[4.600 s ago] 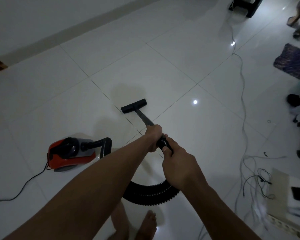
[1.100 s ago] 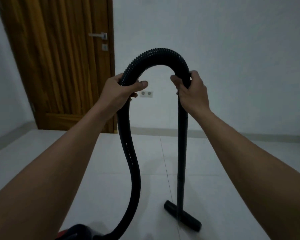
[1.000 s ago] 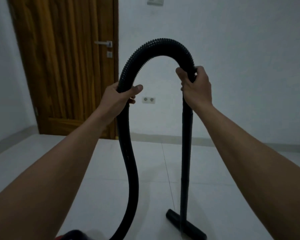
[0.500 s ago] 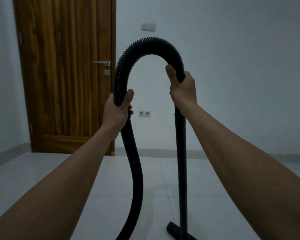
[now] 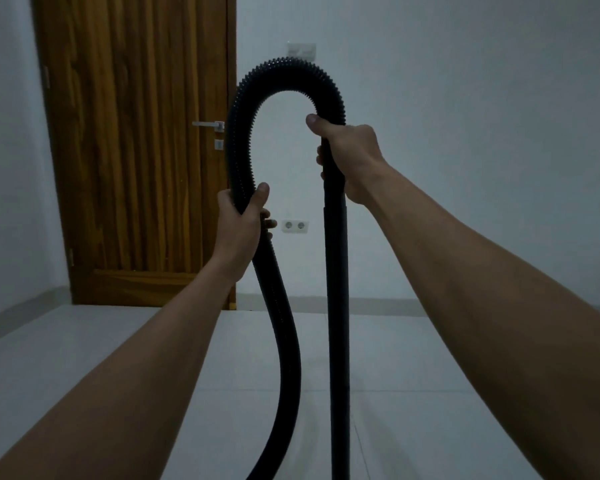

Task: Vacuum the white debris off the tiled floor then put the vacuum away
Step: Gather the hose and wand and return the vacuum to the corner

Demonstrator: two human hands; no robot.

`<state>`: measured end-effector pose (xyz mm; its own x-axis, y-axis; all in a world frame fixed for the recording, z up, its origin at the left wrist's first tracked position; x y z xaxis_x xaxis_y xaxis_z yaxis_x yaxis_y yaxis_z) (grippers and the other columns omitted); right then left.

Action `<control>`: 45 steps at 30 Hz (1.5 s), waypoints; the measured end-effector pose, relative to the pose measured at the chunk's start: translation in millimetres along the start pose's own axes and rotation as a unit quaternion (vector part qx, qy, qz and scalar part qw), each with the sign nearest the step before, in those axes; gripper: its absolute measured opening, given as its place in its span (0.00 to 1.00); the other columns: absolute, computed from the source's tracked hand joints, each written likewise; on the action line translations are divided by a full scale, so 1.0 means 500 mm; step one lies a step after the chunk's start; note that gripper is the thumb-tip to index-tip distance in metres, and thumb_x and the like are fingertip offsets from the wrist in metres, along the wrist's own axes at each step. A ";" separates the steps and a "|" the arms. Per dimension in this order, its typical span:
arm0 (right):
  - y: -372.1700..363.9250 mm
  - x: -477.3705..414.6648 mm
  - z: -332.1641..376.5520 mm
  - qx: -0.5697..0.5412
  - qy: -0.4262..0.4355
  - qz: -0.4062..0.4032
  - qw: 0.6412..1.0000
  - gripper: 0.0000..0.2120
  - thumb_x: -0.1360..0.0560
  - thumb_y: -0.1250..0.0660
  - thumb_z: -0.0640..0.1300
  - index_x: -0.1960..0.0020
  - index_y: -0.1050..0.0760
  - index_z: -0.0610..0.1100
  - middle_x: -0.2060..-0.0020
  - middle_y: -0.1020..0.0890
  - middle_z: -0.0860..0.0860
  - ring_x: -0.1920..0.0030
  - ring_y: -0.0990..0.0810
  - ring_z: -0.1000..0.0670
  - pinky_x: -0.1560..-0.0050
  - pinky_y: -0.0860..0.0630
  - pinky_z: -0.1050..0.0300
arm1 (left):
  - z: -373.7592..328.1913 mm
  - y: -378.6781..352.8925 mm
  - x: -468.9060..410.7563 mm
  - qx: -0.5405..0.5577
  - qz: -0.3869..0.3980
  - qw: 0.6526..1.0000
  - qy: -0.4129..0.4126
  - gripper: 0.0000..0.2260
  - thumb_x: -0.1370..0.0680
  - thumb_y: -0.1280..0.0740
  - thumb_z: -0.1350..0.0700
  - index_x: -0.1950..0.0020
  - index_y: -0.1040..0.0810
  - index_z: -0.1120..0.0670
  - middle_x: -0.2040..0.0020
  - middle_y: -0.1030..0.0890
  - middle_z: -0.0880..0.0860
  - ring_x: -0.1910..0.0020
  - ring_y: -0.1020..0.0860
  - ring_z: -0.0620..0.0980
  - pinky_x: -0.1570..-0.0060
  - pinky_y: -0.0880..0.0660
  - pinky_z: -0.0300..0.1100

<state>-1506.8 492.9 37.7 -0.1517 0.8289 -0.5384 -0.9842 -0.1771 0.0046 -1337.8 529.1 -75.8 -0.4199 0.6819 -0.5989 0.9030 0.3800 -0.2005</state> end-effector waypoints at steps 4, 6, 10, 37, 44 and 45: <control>-0.033 0.002 -0.008 0.003 0.018 0.040 0.999 0.20 0.28 0.24 0.57 0.53 0.22 0.40 0.67 0.21 0.47 0.65 0.21 0.47 0.61 0.20 0.52 | 0.038 0.012 0.024 -0.028 -0.001 0.999 -0.024 0.18 0.18 0.34 0.47 0.33 0.35 0.51 0.51 0.23 0.55 0.58 0.18 0.51 0.51 0.19 0.56; -0.053 0.010 -0.005 0.060 0.066 0.062 0.994 0.20 0.24 0.31 0.62 0.51 0.24 0.44 0.67 0.19 0.47 0.66 0.18 0.49 0.60 0.18 0.54 | 0.039 0.015 0.022 -0.039 -0.015 0.998 -0.042 0.19 0.18 0.34 0.49 0.31 0.36 0.51 0.50 0.23 0.55 0.60 0.18 0.49 0.52 0.18 0.54; -0.071 0.018 -0.015 0.084 0.105 0.070 0.988 0.16 0.18 0.39 0.59 0.48 0.29 0.45 0.63 0.24 0.48 0.67 0.24 0.51 0.65 0.23 0.59 | 0.033 0.029 0.005 -0.051 -0.013 0.997 -0.056 0.18 0.17 0.34 0.49 0.33 0.38 0.49 0.47 0.25 0.55 0.60 0.19 0.48 0.52 0.18 0.53; -0.083 0.057 -0.146 0.114 0.081 0.140 0.980 0.26 0.17 0.50 0.63 0.20 0.49 0.63 0.45 0.27 0.53 0.48 0.23 0.49 0.45 0.21 0.44 | 0.060 0.049 -0.019 -0.017 -0.025 0.999 -0.040 0.26 0.14 0.43 0.54 0.17 0.48 0.46 0.37 0.25 0.65 0.48 0.22 0.60 0.54 0.21 0.42; -0.104 0.087 -0.195 -0.018 0.023 0.109 0.994 0.17 0.26 0.31 0.48 0.41 0.27 0.42 0.55 0.22 0.46 0.55 0.21 0.46 0.47 0.20 0.41 | 0.050 0.074 0.016 0.025 -0.026 0.999 0.009 0.07 0.16 0.39 0.48 0.38 0.26 0.44 0.49 0.20 0.56 0.52 0.18 0.52 0.44 0.20 0.54; -0.104 0.099 -0.204 -0.025 0.040 0.104 0.994 0.15 0.23 0.30 0.50 0.41 0.25 0.43 0.55 0.20 0.46 0.56 0.19 0.46 0.47 0.19 0.44 | 0.050 0.078 0.020 0.030 -0.024 0.999 0.006 0.09 0.16 0.39 0.48 0.36 0.27 0.43 0.48 0.21 0.56 0.53 0.18 0.51 0.47 0.20 0.51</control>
<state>-1453.7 489.0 -75.4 -0.3410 0.7278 -0.5950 -0.9265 -0.3674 0.0816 -1304.4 535.4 -109.2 -0.4628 0.6719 -0.5782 0.8859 0.3740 -0.2745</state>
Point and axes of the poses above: each hand's wrist, its own x-axis away from the middle knuckle, its own y-axis out of the back of the hand, z = x × y, the point moved 4 cm from there along -x, towards the middle knuckle
